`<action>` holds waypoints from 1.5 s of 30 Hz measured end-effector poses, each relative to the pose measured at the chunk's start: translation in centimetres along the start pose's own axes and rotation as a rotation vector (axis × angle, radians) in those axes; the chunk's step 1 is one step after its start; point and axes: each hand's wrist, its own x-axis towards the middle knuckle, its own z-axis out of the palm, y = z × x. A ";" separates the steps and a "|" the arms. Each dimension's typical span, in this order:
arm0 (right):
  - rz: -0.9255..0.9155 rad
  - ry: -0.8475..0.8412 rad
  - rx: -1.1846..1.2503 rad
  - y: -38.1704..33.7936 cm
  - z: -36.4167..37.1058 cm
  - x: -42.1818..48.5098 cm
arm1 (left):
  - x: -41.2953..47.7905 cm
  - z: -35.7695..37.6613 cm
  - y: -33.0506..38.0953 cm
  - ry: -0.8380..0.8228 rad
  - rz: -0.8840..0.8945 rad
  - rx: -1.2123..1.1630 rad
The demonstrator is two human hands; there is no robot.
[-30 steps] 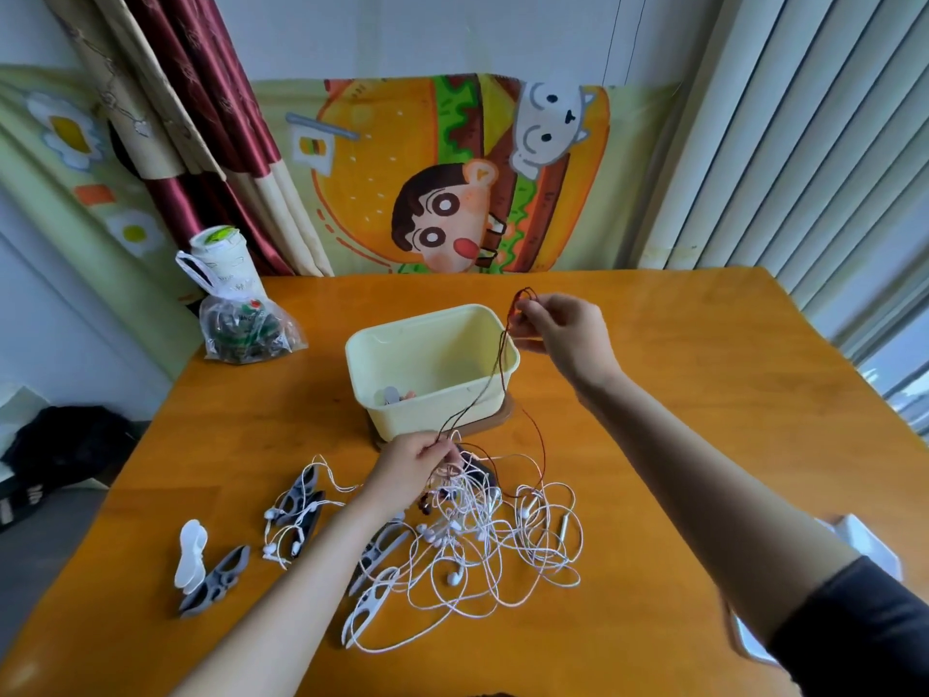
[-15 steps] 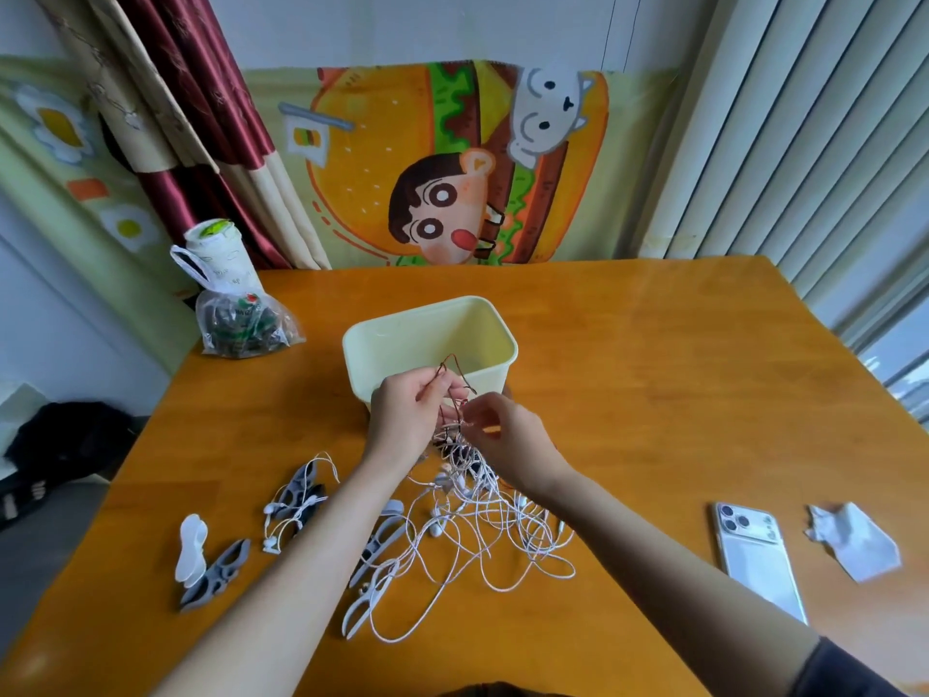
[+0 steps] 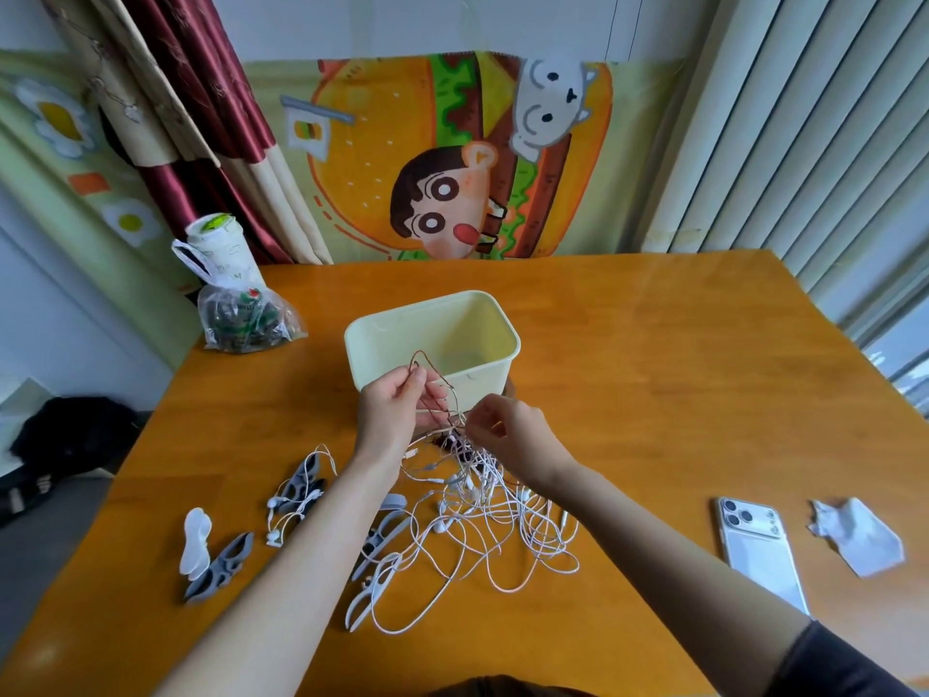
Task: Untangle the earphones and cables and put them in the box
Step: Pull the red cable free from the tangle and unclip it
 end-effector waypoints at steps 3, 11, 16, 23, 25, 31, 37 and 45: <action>0.042 0.004 -0.066 0.8 -0.2 0.0 | 0.1 -0.5 -0.2 0.040 -0.001 -0.029; 0.254 -0.013 -0.187 3.2 -0.6 0.1 | 0.0 -0.5 -0.6 0.093 0.031 0.000; 0.145 0.002 -0.207 2.2 0.2 -0.1 | -0.6 0.5 0.0 -0.001 0.025 -0.043; -0.057 -0.075 -0.039 -0.8 1.9 -0.1 | -0.9 1.6 0.8 -0.087 0.015 -0.182; -0.014 -0.097 -0.063 -0.5 2.0 0.0 | -1.0 1.4 1.0 -0.095 0.029 -0.194; 0.060 -0.071 -0.067 0.7 0.7 -0.1 | -0.1 -0.8 0.3 0.006 0.061 -0.105; 0.077 -0.015 -0.050 1.4 -1.6 0.2 | -0.3 -1.2 -2.0 -0.103 -0.007 0.212; 0.064 0.048 -0.084 2.1 -2.6 -0.1 | -1.5 0.8 -3.1 -0.355 -0.052 0.327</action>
